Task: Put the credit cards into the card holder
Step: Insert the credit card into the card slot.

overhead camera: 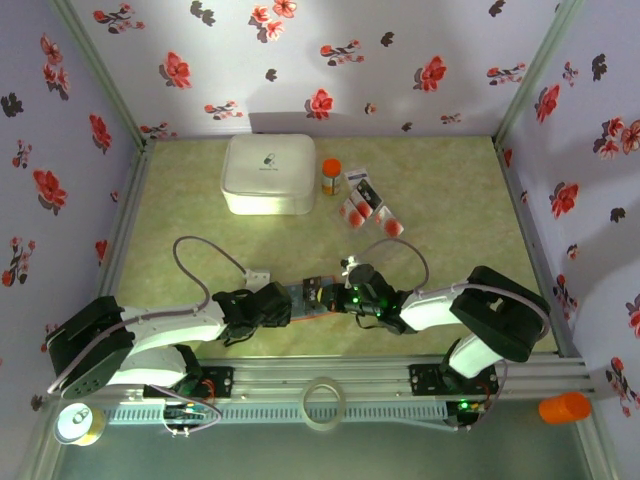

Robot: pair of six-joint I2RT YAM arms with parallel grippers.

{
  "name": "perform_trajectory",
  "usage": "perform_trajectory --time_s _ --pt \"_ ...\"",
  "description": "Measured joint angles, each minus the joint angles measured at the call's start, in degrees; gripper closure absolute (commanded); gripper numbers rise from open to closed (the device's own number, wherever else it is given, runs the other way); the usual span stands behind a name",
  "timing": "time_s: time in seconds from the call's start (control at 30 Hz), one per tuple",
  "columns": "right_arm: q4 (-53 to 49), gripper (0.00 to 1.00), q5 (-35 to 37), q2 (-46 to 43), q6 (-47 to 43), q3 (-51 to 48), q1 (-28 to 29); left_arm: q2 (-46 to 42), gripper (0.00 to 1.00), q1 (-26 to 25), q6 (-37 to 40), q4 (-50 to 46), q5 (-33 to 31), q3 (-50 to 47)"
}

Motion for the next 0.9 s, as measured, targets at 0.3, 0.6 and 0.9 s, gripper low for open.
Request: perform_trajectory --time_s 0.3,0.6,0.9 --pt "-0.83 1.0 -1.01 0.63 0.0 0.24 -0.02 0.0 0.0 0.0 0.02 0.0 -0.07 -0.02" --pt "-4.48 1.0 -0.98 0.63 0.0 1.55 -0.02 0.0 0.0 0.0 0.0 0.02 -0.17 -0.11" --pt "-7.54 1.0 -0.98 0.57 -0.02 2.69 -0.02 0.0 0.0 0.0 0.0 0.02 -0.17 -0.11"
